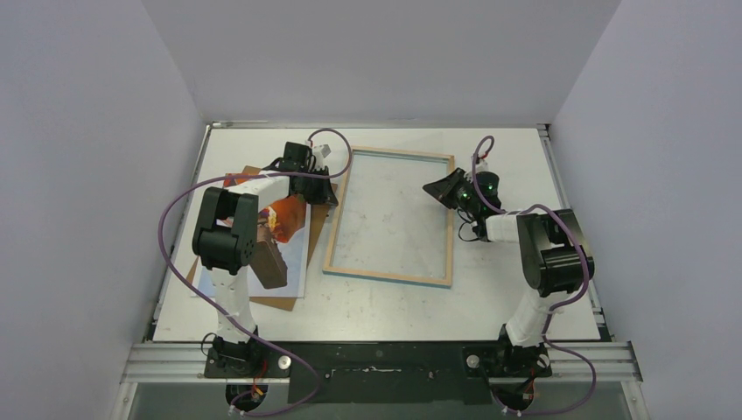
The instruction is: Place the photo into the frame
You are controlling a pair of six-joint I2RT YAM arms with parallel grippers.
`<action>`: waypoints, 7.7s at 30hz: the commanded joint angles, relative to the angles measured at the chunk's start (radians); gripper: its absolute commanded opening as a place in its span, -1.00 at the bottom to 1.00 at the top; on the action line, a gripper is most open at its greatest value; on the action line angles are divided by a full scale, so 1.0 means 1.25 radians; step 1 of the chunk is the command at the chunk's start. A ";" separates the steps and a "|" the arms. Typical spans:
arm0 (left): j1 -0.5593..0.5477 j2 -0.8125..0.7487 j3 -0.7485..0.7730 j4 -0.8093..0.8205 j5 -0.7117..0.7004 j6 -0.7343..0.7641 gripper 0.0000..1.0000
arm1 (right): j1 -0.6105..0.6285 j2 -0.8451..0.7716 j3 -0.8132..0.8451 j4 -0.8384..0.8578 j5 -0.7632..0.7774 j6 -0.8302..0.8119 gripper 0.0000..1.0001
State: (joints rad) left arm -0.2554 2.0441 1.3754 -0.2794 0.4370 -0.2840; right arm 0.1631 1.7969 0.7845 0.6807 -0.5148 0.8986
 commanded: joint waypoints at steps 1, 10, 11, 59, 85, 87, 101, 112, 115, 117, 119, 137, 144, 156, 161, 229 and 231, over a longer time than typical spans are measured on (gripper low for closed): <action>-0.033 0.024 -0.012 -0.033 0.054 0.000 -1.00 | 0.022 0.009 0.015 0.112 0.058 0.019 -0.89; -0.034 0.028 -0.006 -0.040 0.055 0.005 -1.00 | 0.022 0.010 0.009 0.125 0.070 0.030 -0.89; -0.034 0.028 -0.006 -0.042 0.055 0.007 -1.00 | 0.022 0.009 0.010 0.129 0.067 0.034 -0.89; -0.026 0.020 -0.018 -0.032 0.076 0.005 -1.00 | 0.198 0.042 0.325 -0.512 0.398 -0.288 0.80; -0.012 0.016 -0.027 -0.024 0.082 0.001 -1.00 | 0.258 0.097 0.461 -0.727 0.582 -0.398 0.80; -0.011 0.015 -0.028 -0.023 0.082 0.001 -1.00 | 0.256 0.096 0.460 -0.728 0.571 -0.401 0.80; -0.006 0.010 -0.031 -0.023 0.083 0.001 -1.00 | 0.220 0.066 0.431 -0.735 0.543 -0.413 0.80; -0.004 0.010 -0.026 -0.026 0.082 0.001 -1.00 | 0.193 0.051 0.413 -0.731 0.523 -0.413 0.80; -0.004 0.012 -0.024 -0.027 0.081 0.002 -1.00 | 0.186 0.043 0.411 -0.732 0.523 -0.416 0.80; -0.004 0.013 -0.021 -0.028 0.081 0.002 -1.00 | 0.180 0.038 0.408 -0.731 0.519 -0.417 0.80; -0.003 0.013 -0.020 -0.029 0.081 0.001 -1.00 | 0.176 0.036 0.408 -0.732 0.520 -0.418 0.79; -0.003 0.013 -0.015 -0.031 0.073 0.006 -1.00 | 0.170 0.051 0.427 -0.759 0.540 -0.438 0.79; -0.004 0.015 -0.018 -0.028 0.075 0.008 -1.00 | 0.170 0.054 0.439 -0.776 0.563 -0.443 0.79; -0.004 0.010 -0.019 -0.028 0.076 0.008 -1.00 | 0.162 0.043 0.438 -0.775 0.568 -0.449 0.80; -0.004 0.010 -0.019 -0.028 0.076 0.008 -1.00 | 0.151 0.032 0.431 -0.767 0.562 -0.448 0.80; 0.598 -0.091 0.128 -0.474 0.017 0.489 -0.52 | 0.498 0.524 0.989 -0.577 0.255 -0.193 0.31; 0.599 -0.087 0.127 -0.473 0.016 0.492 -0.55 | 0.496 0.537 0.998 -0.572 0.247 -0.187 0.30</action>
State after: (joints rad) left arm 0.4820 1.9327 1.5352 -0.9108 0.4683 0.2943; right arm 0.7906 2.4462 1.9766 -0.0986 -0.1738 0.6411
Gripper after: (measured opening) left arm 0.237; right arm 0.657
